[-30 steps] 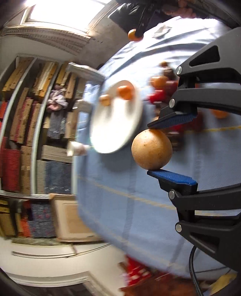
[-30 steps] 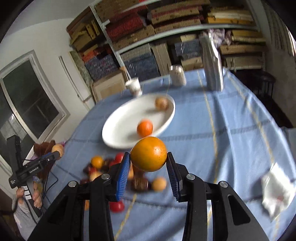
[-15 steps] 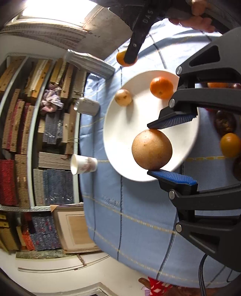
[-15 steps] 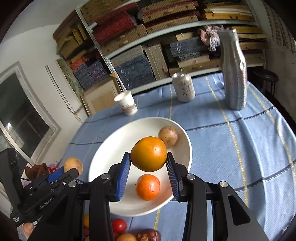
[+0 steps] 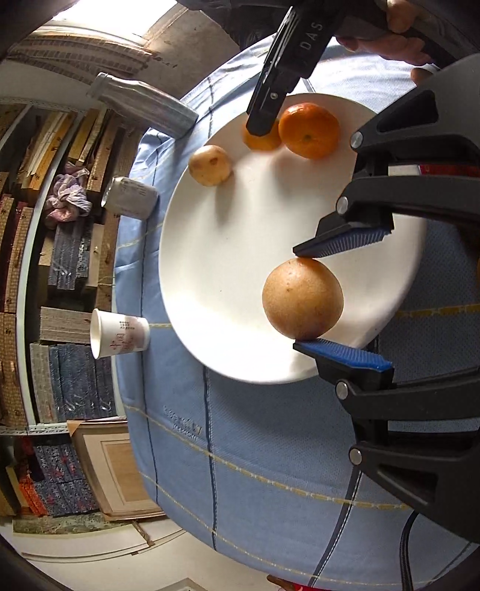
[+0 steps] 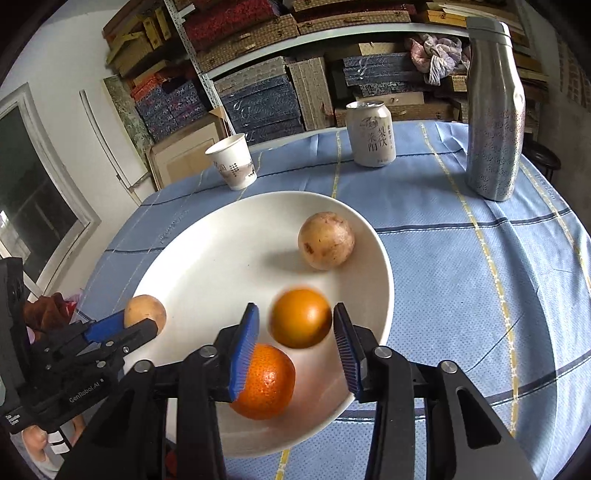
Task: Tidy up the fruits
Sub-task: 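Carry both fruits onto the white plate and open both tools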
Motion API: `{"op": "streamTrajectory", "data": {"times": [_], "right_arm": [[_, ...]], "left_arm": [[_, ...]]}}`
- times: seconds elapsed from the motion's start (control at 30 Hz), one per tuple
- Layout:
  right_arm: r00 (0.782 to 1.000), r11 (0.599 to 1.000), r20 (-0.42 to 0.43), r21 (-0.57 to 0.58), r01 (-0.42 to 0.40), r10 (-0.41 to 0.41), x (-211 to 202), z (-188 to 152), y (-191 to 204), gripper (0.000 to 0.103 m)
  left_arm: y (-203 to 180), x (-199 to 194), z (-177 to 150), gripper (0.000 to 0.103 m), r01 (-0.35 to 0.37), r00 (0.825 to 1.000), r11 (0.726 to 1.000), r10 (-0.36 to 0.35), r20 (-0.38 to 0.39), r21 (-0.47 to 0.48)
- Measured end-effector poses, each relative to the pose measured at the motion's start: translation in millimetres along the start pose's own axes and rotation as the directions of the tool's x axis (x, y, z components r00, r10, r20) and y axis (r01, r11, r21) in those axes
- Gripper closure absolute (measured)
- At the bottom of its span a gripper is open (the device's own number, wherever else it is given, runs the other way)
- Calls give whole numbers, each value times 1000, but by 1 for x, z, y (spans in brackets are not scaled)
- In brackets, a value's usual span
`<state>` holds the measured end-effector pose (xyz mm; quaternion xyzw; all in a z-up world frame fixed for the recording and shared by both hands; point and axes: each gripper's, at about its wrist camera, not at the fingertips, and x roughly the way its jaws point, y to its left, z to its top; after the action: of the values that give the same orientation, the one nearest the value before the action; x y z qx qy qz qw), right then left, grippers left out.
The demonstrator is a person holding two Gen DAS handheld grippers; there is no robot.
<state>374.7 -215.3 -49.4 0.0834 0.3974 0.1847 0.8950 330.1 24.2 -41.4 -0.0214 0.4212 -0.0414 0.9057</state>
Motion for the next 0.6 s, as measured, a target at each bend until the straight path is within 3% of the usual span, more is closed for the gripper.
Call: {"op": "streamTrajectory", "data": {"times": [0.07, 0.17, 0.33, 0.6], "right_arm": [[1000, 1000, 12, 20, -19, 19, -4, 1, -3, 48], [999, 999, 31, 29, -34, 33, -13, 4, -4, 48], [994, 996, 80, 34, -83, 80, -42, 10, 5, 48], [960, 983, 219, -98, -156, 174, -122, 6, 55, 38]], "left_arm": [[0, -2, 0, 58, 4, 1000, 1000, -4, 8, -8], [-1, -12, 1, 50, -11, 999, 1000, 11, 39, 0], [-4, -38, 6, 47, 5, 996, 1000, -5, 91, 4], [-13, -107, 10, 36, 37, 975, 999, -39, 221, 11]]}}
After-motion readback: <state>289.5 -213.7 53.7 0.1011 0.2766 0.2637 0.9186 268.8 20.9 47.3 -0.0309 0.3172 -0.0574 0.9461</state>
